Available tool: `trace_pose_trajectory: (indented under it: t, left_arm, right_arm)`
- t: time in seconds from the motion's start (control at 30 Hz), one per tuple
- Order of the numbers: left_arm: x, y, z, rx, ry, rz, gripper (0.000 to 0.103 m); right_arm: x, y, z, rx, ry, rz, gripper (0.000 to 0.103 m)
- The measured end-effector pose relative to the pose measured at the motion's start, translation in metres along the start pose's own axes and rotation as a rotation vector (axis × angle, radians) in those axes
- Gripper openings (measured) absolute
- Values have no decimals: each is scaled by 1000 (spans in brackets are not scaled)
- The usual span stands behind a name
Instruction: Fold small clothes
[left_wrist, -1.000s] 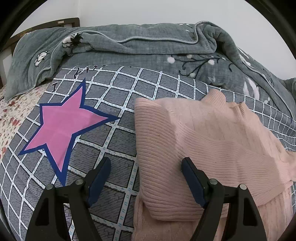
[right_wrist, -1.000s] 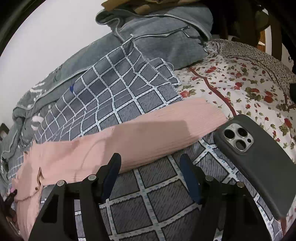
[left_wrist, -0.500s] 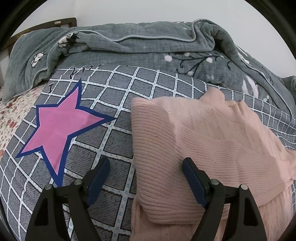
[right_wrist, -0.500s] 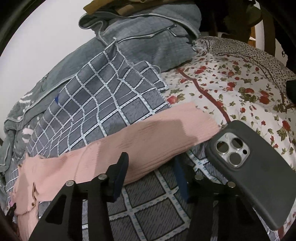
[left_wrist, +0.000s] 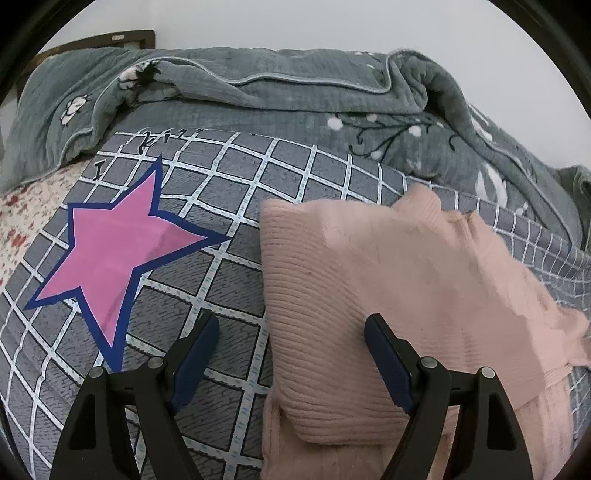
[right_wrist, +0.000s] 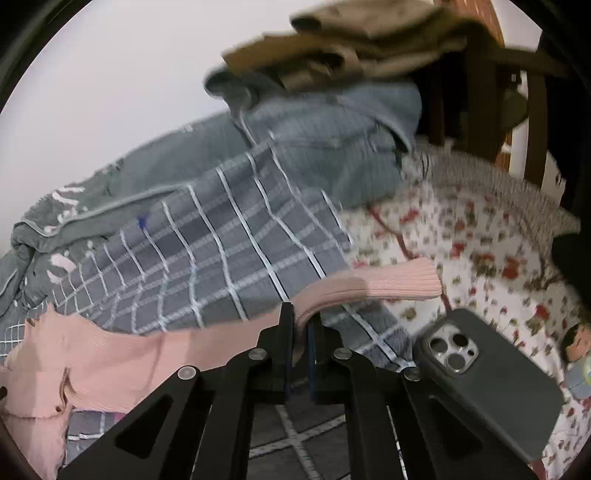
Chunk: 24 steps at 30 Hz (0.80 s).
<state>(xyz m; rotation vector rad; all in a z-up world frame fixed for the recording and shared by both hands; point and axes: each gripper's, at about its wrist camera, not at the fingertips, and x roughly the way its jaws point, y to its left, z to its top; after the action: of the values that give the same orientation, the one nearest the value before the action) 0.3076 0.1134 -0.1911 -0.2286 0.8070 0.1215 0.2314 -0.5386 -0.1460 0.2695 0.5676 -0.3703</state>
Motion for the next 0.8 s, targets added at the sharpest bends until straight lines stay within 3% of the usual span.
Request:
trace_pose_trajectory:
  t: [0.2,0.4,0.5,0.8]
  left_arm:
    - [-8,14,2,-71,-21,-31,80]
    - [-25,29,5,-87,-62,-16,80]
    - [-31,44,6,-117,-65,6,80]
    - [-45,105,10,-287,-63,-76,80]
  right_arm:
    - [-30,46,6,-63,-104,22,6]
    - [-57,126,11,-144,-132,124,6]
    - [-75,183,10,-181,-123,228,6]
    - [-113,358,-31,-302,-49,499,6]
